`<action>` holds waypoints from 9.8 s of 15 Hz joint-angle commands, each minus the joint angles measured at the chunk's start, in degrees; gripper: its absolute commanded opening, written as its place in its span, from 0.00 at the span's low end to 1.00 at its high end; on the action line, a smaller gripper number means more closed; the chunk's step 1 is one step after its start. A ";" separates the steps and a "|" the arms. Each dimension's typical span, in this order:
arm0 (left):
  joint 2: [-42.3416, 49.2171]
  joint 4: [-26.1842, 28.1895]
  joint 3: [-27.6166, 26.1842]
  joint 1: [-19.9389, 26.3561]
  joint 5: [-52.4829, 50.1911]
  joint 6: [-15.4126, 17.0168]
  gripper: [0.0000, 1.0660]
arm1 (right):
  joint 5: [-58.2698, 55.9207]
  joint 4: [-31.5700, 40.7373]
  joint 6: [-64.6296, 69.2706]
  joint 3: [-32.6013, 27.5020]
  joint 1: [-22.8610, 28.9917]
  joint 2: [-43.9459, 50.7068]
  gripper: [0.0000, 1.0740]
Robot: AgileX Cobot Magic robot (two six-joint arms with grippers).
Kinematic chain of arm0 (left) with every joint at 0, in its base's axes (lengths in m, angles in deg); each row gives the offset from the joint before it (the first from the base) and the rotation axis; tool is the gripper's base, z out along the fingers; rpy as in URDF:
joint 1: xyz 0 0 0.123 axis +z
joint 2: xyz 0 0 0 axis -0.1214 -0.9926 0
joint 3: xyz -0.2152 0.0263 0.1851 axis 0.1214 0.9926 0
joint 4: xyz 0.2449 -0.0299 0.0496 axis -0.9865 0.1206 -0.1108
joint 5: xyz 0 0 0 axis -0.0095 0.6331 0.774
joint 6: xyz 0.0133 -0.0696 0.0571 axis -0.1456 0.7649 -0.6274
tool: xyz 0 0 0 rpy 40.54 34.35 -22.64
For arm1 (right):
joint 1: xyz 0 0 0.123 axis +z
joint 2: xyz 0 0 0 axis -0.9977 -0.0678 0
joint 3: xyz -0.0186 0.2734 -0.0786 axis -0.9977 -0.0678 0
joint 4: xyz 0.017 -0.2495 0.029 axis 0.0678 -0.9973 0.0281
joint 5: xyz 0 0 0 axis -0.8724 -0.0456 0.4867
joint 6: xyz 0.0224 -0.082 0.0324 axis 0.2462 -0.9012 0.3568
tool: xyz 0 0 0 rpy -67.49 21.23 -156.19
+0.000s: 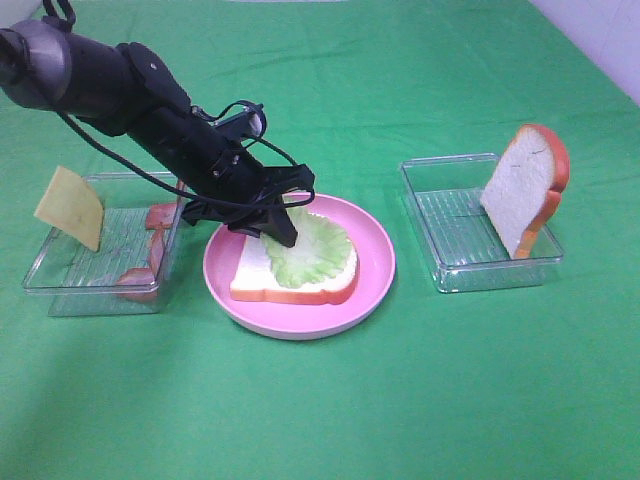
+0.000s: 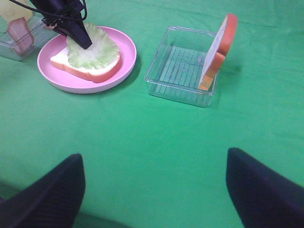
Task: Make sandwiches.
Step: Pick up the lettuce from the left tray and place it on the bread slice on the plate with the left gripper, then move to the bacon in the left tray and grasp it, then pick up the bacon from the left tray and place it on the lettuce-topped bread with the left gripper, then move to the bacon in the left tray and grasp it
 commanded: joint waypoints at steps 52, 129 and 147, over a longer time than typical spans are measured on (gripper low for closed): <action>-1.55 -44.00 -18.85 3.84 13.87 38.73 0.21 | 0.46 -0.17 -0.17 -0.23 0.23 1.32 0.70; -3.38 -35.47 -35.98 -5.04 31.00 26.64 0.60 | 0.46 -0.17 -0.17 -0.23 0.23 1.32 0.70; 21.14 -46.18 -1.09 -5.04 31.00 41.65 0.60 | 0.46 -0.17 -0.17 -0.23 0.23 1.32 0.70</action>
